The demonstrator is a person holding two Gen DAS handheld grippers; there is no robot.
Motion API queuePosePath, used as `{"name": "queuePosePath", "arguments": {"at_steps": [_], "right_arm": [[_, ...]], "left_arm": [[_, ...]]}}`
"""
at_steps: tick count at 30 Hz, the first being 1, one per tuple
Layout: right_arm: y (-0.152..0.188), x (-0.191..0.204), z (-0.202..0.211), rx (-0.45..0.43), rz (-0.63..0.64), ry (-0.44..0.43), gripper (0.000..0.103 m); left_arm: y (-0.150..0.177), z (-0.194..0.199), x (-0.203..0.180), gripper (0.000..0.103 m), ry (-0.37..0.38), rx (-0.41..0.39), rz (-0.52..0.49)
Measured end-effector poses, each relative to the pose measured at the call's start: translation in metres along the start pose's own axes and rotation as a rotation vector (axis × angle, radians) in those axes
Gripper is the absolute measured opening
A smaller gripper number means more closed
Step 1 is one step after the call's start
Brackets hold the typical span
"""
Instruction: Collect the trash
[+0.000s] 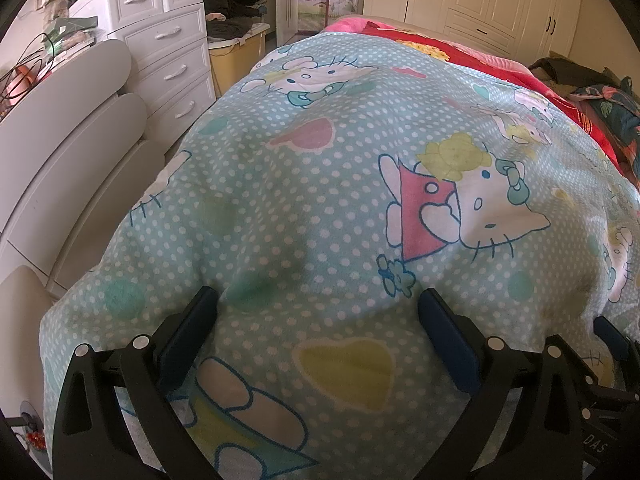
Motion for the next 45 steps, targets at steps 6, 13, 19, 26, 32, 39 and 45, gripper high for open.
{"name": "queuePosePath", "arguments": {"at_steps": [6, 13, 19, 26, 32, 39, 45], "right_arm": [[-0.0001, 0.0001, 0.0, 0.0, 0.0, 0.001, 0.094], [-0.0002, 0.0002, 0.0, 0.0, 0.0, 0.0, 0.094], [-0.0001, 0.0002, -0.0001, 0.0, 0.0, 0.0, 0.094], [-0.0003, 0.0002, -0.0002, 0.0, 0.0, 0.0, 0.094], [0.0001, 0.0003, 0.0002, 0.001, 0.0, 0.0, 0.094], [0.0, 0.0002, 0.0002, 0.0, 0.002, 0.001, 0.094], [-0.0002, 0.0006, 0.0003, 0.001, 0.001, 0.001, 0.094]], "left_arm": [[0.0, -0.0009, 0.0002, 0.098, 0.001, 0.0, 0.0], [-0.0001, -0.0006, 0.0001, 0.098, 0.0, 0.0, 0.0], [-0.0001, -0.0008, 0.0002, 0.098, 0.001, 0.0, 0.0], [-0.0003, -0.0007, 0.0006, 0.098, 0.006, -0.003, 0.005], [0.0013, -0.0003, -0.0022, 0.098, 0.003, -0.003, 0.004], [0.0, -0.0023, -0.0051, 0.098, -0.024, -0.002, -0.014], [-0.0026, -0.0044, -0.0064, 0.098, -0.022, -0.003, -0.013]]}}
Point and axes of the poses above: each gripper's, at about its wrist camera, not at the fingertips, and z roughly against the way its jaws point, x to its left, y to its underside, the point moved 2 cm from there along -z, roughly the way its jaws point, and after that the axes turned 4 degrees about -z, right-handed, at the moved point
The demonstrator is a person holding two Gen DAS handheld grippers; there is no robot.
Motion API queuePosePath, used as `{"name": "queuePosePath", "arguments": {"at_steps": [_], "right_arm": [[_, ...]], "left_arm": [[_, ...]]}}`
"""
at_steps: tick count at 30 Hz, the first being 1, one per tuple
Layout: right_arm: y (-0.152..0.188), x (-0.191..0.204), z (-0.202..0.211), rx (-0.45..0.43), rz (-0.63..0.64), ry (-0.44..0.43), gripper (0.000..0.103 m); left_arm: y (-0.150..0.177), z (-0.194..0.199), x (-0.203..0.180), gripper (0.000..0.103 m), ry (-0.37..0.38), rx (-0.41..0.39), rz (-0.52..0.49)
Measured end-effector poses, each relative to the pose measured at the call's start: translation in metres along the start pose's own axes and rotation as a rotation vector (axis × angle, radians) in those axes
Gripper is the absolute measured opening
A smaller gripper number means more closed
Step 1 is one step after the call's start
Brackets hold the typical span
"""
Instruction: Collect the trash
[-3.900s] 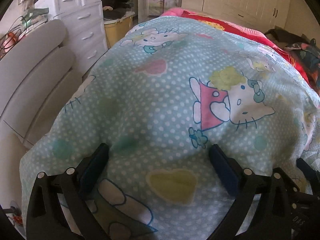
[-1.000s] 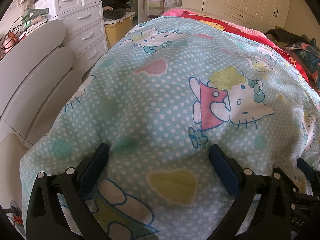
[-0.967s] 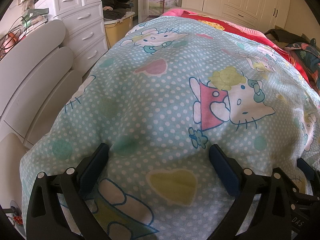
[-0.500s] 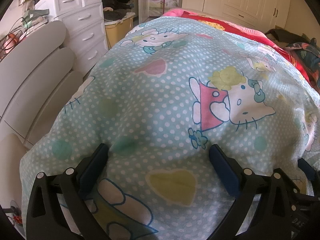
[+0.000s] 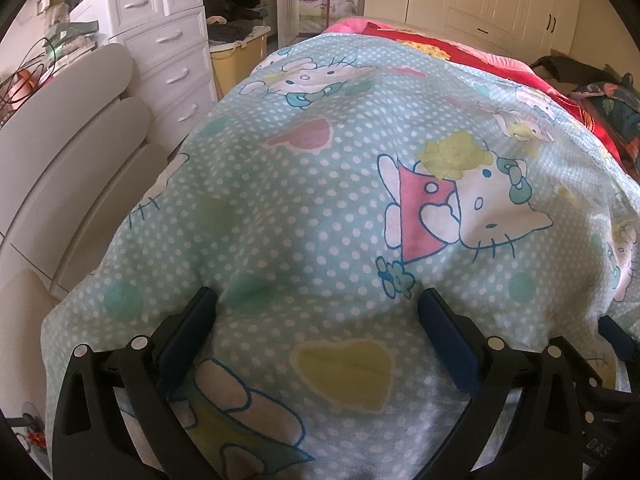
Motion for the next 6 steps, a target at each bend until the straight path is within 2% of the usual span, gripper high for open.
{"name": "queuePosePath", "arguments": {"at_steps": [6], "right_arm": [[0.0, -0.0003, 0.0, 0.0, -0.001, -0.001, 0.094]], "left_arm": [[-0.0007, -0.002, 0.0004, 0.098, 0.018, -0.001, 0.013]]}}
Point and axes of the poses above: each gripper's, at about its wrist camera, not at the fingertips, and z roughly against the way its jaws point, x to its left, y to its underside, the point moved 2 cm from there along -z, roughly the way its jaws point, and after that the axes turned 4 degrees about -z, right-handed, at the moved point
